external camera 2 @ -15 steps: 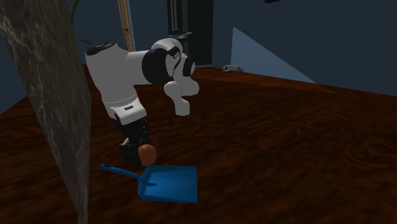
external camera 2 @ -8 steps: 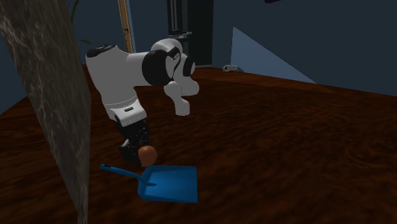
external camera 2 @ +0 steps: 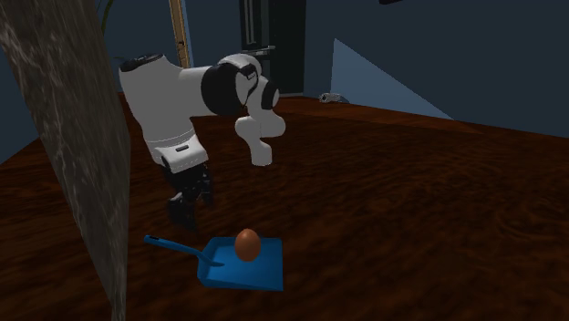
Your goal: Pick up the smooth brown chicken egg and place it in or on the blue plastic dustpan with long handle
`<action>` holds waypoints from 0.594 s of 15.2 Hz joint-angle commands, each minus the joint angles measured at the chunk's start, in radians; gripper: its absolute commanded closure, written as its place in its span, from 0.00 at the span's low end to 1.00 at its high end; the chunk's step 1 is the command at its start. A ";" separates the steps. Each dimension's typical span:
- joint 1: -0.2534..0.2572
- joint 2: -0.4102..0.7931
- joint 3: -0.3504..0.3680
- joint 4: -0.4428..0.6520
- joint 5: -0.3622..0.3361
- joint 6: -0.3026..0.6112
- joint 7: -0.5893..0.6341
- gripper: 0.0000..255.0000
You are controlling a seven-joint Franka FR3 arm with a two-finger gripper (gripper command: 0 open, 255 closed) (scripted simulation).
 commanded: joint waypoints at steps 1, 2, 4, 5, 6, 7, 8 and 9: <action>-0.033 0.045 0.006 0.141 0.009 -0.092 0.014 0.00; -0.049 0.066 0.009 0.205 0.013 -0.133 0.020 0.00; -0.049 0.067 0.010 0.206 0.013 -0.133 0.020 0.00; -0.049 0.066 0.010 0.205 0.013 -0.133 0.020 0.00; -0.049 0.066 0.010 0.205 0.013 -0.133 0.020 0.00; -0.049 0.066 0.010 0.206 0.013 -0.133 0.020 0.00; -0.049 0.067 0.010 0.206 0.013 -0.133 0.020 0.00; -0.049 0.067 0.010 0.206 0.013 -0.133 0.020 0.00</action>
